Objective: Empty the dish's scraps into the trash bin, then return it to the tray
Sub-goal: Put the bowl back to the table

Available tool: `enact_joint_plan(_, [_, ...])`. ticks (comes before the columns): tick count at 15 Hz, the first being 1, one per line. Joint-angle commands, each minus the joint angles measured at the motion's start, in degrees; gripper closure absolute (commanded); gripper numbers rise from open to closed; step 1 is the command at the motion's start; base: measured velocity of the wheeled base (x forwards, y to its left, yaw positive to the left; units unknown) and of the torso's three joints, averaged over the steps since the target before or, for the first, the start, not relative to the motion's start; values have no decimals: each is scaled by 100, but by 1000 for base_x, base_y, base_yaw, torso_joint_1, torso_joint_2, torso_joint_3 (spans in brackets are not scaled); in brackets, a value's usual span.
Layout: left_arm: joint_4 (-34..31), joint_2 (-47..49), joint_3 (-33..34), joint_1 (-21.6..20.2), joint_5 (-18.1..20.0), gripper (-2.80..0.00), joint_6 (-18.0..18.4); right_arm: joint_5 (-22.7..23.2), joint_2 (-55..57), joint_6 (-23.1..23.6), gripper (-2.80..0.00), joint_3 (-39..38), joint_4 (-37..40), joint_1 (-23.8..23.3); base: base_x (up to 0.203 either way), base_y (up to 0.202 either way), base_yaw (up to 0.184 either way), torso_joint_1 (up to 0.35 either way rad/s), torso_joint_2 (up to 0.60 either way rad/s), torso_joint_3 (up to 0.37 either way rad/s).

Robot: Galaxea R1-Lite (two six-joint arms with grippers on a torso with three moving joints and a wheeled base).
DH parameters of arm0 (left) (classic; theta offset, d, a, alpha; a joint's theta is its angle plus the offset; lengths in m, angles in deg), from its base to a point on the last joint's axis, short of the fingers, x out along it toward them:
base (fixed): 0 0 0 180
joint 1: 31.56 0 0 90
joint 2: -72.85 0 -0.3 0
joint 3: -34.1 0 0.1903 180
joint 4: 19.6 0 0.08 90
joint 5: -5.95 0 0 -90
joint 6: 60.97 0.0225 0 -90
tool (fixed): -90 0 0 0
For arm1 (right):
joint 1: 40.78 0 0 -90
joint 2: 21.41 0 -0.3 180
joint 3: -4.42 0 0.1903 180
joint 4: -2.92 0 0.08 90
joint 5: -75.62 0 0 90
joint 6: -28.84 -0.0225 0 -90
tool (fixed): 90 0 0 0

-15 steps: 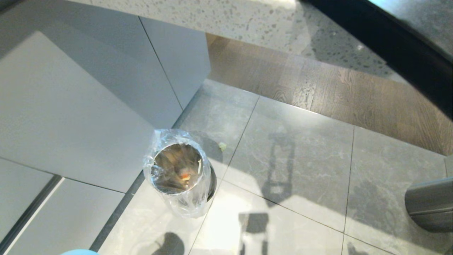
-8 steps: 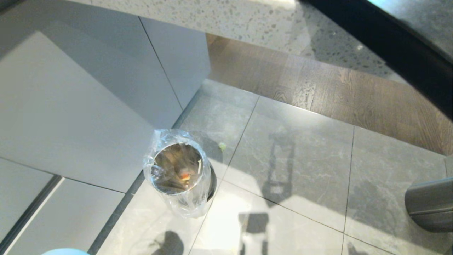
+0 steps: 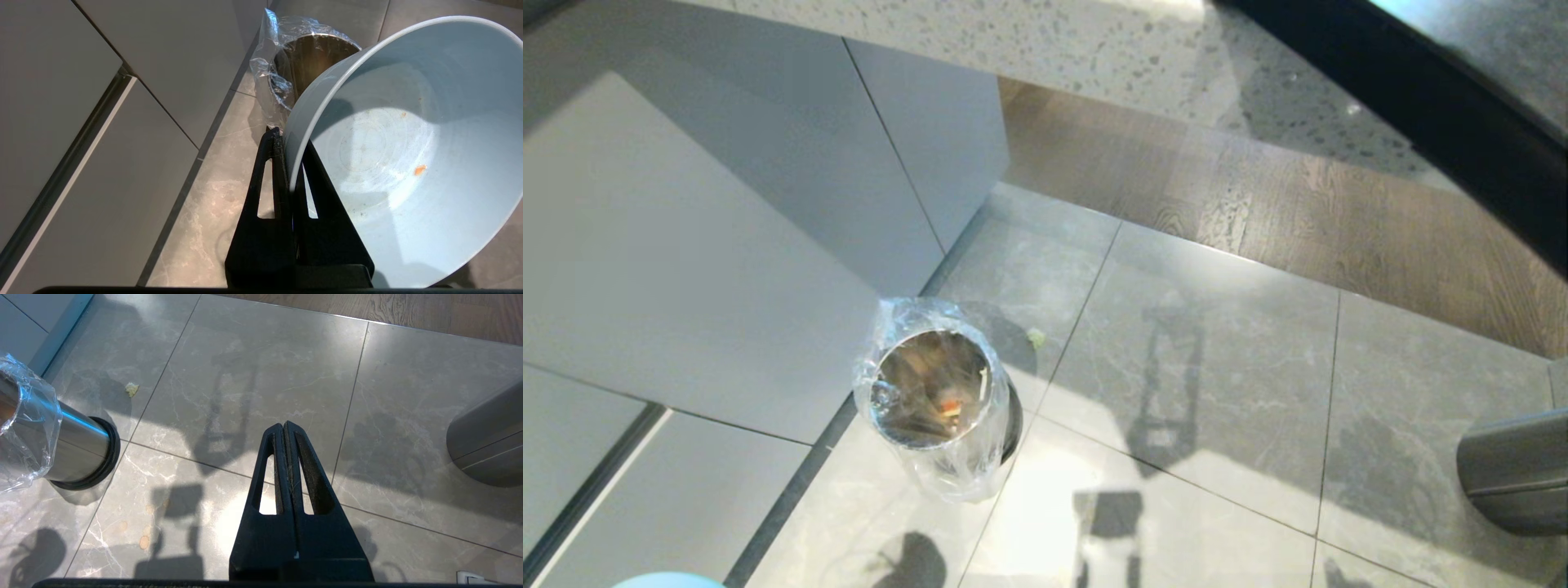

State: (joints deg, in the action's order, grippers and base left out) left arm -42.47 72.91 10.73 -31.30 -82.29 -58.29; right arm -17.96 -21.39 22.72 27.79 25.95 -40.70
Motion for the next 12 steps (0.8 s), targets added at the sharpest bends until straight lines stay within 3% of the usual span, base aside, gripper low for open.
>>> enact_joint_plan(1, [4,-2,0,0,0,0,4,-2,-2,-3,0,0,-2,1,0,0,0,0,0,0])
enact_joint_plan(12, [4,-6,0,0,0,0,4,-2,1,-3,0,0,-2,1,0,0,0,0,0,0])
